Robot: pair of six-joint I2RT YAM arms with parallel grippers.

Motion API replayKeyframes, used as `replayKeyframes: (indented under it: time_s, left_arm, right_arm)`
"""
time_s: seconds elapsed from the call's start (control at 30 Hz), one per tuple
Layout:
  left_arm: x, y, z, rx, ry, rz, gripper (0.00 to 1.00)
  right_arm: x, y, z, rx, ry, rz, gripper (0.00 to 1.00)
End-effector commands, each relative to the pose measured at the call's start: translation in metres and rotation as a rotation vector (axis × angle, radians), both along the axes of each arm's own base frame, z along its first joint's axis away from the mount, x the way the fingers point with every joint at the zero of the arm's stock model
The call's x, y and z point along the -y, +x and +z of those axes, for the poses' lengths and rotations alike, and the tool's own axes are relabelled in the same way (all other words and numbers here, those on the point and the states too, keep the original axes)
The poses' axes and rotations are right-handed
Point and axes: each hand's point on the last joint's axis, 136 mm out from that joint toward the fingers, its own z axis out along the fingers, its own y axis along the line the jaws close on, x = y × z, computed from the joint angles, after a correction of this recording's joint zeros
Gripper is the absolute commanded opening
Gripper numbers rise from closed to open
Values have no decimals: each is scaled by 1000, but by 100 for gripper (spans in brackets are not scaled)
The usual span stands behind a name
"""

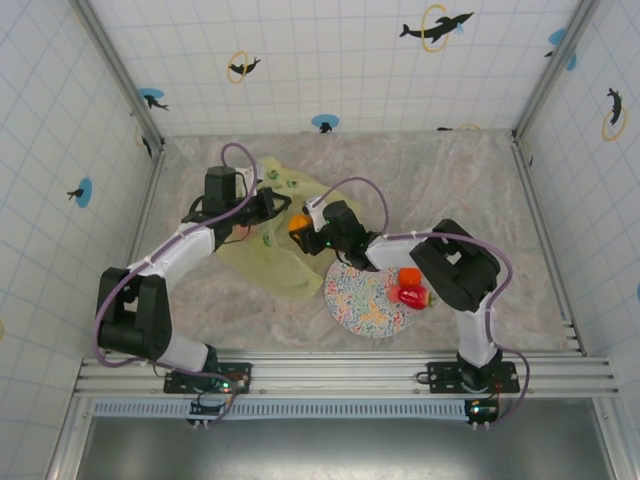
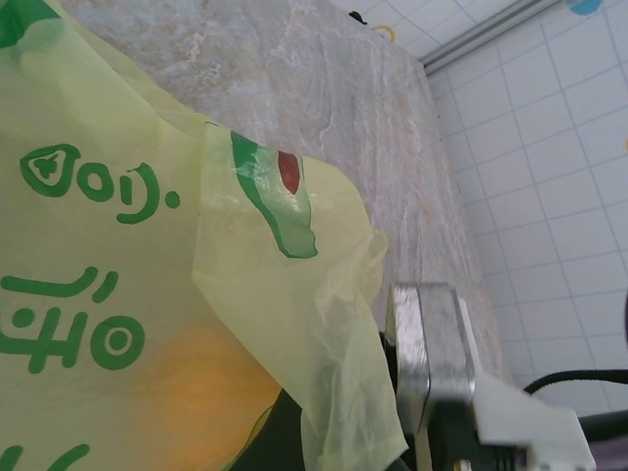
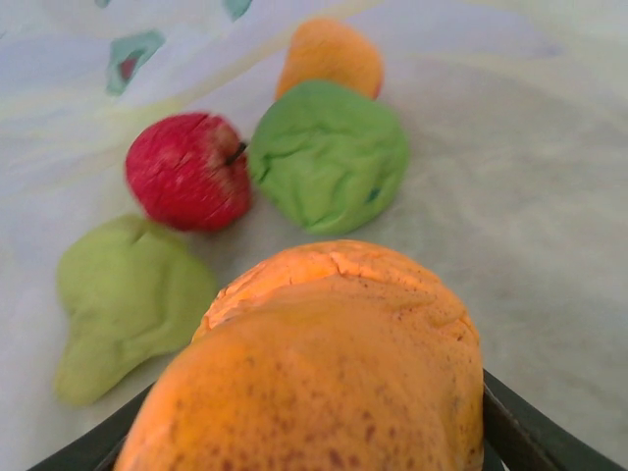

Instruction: Place the fruits into the plastic bag

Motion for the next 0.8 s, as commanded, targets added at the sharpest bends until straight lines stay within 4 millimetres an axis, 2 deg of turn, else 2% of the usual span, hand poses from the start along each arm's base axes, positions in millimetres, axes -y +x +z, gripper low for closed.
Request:
replayKeyframes:
  time_s: [0.0,0.23,0.4,0.57,0.63,0.67,0.77]
  left_arm:
    - [0,0,14,47,0,-9,0]
    - [1,-1,17,54,-10,-13,0]
    - [1,-1,19,54,-18,-15,0]
    - [2,-2,20,52,-26,-17,0]
    - [2,-2,20,52,-28,-19,0]
    - [2,-2,19,50,-28,-19,0]
    - [2,-2,20,50,-31,-21,0]
  right_arm:
    - [-1,19,12,73,104,-96,55]
    - [3,35,-3,62,118,-235,54]
    - [4,54,-17,18,128,-351,54]
    - [-10,73,-27,-54,176,-429,56]
    - [-16,82,-20,-70,205,-468,59]
    - [-18,84,-35,-92,187,-481,60]
    - [-30,92,-32,-107,210,-469,68]
